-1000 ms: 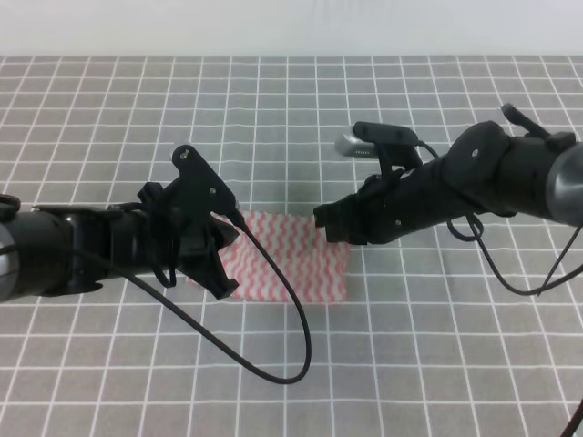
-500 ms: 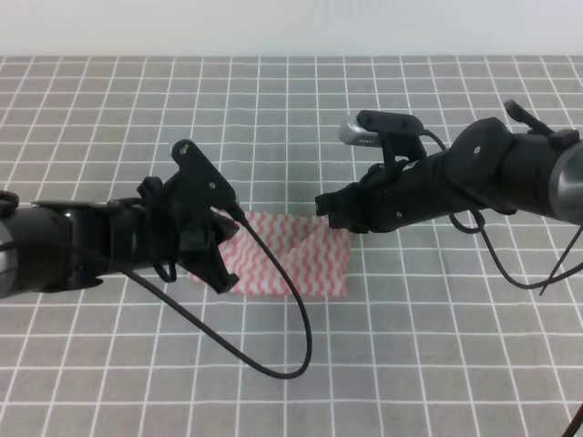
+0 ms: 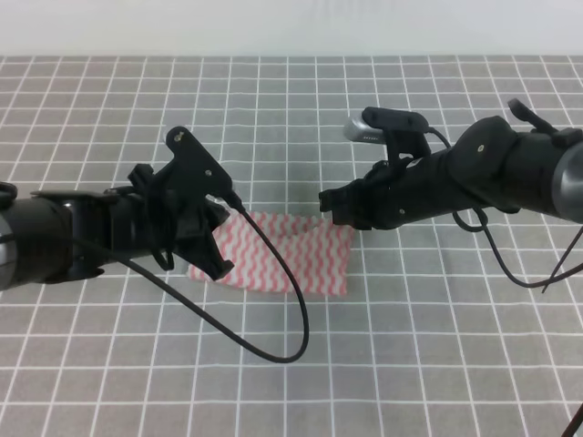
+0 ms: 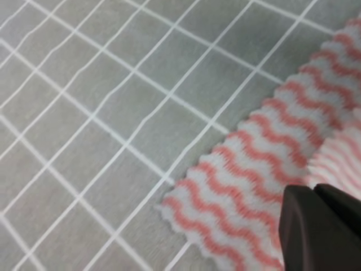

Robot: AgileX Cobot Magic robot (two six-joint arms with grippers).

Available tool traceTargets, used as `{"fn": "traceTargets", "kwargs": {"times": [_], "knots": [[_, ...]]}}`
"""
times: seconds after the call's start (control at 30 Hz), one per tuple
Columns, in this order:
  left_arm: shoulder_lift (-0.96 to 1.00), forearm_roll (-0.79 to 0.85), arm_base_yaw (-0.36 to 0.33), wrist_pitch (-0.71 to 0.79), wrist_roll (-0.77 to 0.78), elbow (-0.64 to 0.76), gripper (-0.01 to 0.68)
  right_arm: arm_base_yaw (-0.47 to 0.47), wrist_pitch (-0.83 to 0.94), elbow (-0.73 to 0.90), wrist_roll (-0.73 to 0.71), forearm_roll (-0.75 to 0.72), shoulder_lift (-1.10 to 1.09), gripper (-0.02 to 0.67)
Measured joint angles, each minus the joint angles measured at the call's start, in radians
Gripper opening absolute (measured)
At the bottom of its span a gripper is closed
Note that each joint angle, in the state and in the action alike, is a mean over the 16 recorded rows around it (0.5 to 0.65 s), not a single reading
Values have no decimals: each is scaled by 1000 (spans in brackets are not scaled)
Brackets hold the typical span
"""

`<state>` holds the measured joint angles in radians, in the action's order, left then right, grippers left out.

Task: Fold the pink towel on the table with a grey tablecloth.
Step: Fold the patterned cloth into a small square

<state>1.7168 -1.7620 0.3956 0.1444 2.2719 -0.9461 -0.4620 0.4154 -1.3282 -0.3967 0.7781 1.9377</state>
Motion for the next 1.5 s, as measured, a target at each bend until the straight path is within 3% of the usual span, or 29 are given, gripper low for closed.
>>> {"fn": "traceTargets", "kwargs": {"times": [1.5], "knots": [[74, 5, -1, -102, 21, -73, -3, 3, -52, -16, 2, 23, 44, -15]]}}
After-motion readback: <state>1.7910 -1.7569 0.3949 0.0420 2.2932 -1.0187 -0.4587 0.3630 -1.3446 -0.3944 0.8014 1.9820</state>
